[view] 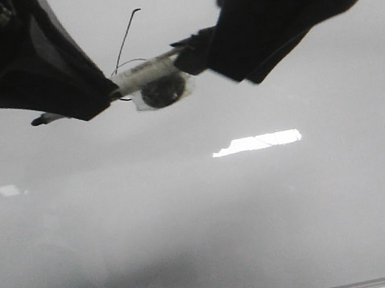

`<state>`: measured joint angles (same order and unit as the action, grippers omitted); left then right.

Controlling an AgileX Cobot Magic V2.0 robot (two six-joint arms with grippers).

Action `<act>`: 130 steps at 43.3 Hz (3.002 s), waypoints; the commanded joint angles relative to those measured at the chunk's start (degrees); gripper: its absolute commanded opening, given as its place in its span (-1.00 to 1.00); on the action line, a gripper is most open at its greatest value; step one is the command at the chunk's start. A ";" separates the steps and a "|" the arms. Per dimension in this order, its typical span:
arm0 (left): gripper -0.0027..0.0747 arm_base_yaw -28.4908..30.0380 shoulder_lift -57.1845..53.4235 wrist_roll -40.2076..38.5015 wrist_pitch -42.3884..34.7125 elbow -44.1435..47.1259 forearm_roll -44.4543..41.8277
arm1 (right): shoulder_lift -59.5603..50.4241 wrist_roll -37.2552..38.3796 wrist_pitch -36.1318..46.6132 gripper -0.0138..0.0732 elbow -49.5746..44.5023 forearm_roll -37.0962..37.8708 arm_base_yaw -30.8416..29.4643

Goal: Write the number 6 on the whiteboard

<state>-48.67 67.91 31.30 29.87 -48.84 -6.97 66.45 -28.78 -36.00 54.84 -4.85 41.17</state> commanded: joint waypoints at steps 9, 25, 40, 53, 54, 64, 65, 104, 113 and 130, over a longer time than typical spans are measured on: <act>-0.98 21.21 -12.17 -10.53 -3.25 4.11 8.20 | -15.71 12.98 6.75 0.29 -10.08 0.35 -17.24; -0.98 51.66 -22.59 -19.39 -6.22 14.91 13.42 | -33.92 19.30 9.23 -0.81 -22.18 -0.05 -31.02; -0.98 56.05 -10.09 -19.39 -24.64 16.62 16.96 | -35.75 19.30 10.00 -0.82 -22.70 -0.12 -31.02; -0.98 56.05 5.34 -19.39 -37.53 15.83 17.54 | -35.75 19.30 10.06 -0.82 -22.70 -0.12 -31.02; -0.98 56.05 5.70 -19.39 -37.93 15.83 17.54 | -35.75 19.30 10.06 -0.82 -22.70 -0.12 -31.02; -0.85 56.05 8.88 -19.17 -41.84 15.83 17.54 | -35.75 19.30 10.06 -0.82 -22.70 -0.12 -31.02; -0.81 56.05 8.88 -19.17 -41.96 15.83 17.54 | -35.75 19.30 10.06 -0.82 -22.70 -0.12 -31.02; 0.08 56.05 12.19 -18.71 -46.48 15.83 17.43 | -35.75 19.30 10.06 -0.82 -22.70 -0.12 -31.02; 0.21 56.05 9.44 -18.71 -44.64 15.94 17.43 | -35.75 19.30 10.01 -0.82 -22.70 -0.12 -31.02; 0.35 56.05 -7.51 -18.68 -33.91 16.58 15.88 | -35.88 19.30 11.10 -0.82 -22.70 -0.51 -31.02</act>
<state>7.24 65.83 12.66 -3.26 -30.92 9.81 30.58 -9.46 -30.16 30.54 -4.99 10.52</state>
